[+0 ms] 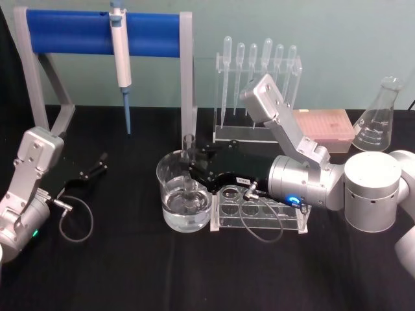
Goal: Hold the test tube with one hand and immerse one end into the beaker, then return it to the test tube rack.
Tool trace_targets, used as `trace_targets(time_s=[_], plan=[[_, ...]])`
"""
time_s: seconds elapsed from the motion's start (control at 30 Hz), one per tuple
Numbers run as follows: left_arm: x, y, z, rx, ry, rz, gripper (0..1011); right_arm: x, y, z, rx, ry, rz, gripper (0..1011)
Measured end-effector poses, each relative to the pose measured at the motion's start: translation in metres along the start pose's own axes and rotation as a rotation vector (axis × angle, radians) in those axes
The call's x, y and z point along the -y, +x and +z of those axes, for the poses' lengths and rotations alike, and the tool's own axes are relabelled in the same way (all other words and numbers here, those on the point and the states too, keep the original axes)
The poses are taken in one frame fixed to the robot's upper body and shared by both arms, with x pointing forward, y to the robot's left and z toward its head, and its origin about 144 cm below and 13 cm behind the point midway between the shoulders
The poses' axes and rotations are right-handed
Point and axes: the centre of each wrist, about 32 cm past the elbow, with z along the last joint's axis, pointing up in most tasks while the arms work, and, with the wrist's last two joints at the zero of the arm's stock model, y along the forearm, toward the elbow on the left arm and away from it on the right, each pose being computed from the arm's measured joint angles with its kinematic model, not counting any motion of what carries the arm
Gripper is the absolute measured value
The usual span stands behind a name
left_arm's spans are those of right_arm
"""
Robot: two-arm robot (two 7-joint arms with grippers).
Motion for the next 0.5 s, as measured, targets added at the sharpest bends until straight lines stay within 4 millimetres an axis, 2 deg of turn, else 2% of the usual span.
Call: trace_targets(time_s=[0.5], plan=[[0.0000, 0.0000, 0.0000, 0.000, 0.000, 0.000, 1000, 0.0000, 0.0000, 0.0000, 0.000, 0.000, 0.000, 222]])
